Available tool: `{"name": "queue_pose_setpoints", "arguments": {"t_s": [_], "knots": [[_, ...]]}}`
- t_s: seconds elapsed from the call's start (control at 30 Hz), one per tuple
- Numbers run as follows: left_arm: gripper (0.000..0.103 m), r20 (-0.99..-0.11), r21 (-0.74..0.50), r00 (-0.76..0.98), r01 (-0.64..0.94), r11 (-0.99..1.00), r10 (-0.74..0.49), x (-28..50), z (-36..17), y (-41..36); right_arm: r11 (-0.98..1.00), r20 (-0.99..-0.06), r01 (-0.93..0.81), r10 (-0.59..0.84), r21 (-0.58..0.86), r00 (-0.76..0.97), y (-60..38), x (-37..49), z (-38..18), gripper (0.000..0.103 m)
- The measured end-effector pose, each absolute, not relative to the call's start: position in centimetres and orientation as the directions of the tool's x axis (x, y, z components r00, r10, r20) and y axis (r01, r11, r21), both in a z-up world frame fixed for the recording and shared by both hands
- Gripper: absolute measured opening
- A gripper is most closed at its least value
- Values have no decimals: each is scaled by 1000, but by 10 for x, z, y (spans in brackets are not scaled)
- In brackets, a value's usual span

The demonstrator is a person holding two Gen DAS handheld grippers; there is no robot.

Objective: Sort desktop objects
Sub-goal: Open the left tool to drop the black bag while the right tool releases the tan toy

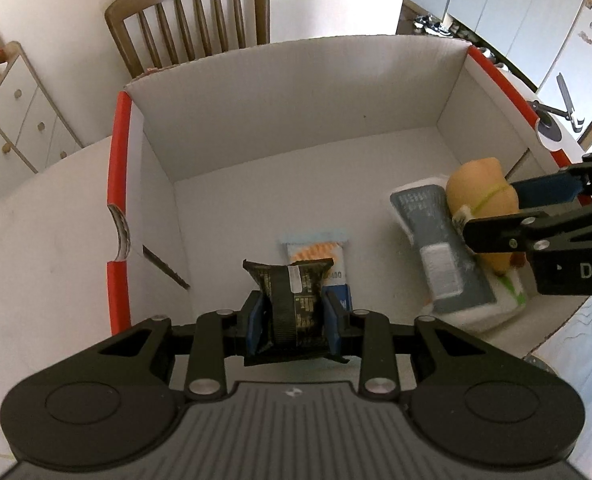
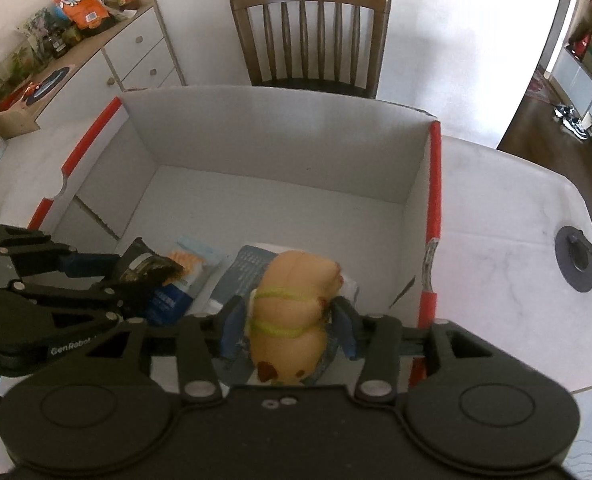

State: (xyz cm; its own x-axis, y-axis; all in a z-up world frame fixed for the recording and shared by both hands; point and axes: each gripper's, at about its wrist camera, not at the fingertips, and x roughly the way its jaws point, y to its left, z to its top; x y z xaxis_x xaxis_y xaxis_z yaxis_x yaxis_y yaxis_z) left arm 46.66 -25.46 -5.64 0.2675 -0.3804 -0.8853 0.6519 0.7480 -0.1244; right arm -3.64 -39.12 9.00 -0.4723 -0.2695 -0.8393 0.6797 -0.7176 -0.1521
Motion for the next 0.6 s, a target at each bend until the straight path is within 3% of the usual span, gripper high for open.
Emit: {"name": "queue_pose_setpoints", "arguments": {"t_s": [0.07, 0.23, 0.6], "knots": [[30, -883, -122, 273, 652, 748, -382, 465, -55, -254, -722, -838, 676, -272, -147, -472, -391, -36, 91, 59], [30, -875, -123, 290, 643, 756, -388, 464, -48, -249, -729, -835, 670, -276, -141, -476, -390, -32, 98, 64], [30, -849, -142, 313, 640, 755, -426, 453, -18, -237, -737, -812, 659, -288, -150, -507, -386, -15, 123, 64]]}}
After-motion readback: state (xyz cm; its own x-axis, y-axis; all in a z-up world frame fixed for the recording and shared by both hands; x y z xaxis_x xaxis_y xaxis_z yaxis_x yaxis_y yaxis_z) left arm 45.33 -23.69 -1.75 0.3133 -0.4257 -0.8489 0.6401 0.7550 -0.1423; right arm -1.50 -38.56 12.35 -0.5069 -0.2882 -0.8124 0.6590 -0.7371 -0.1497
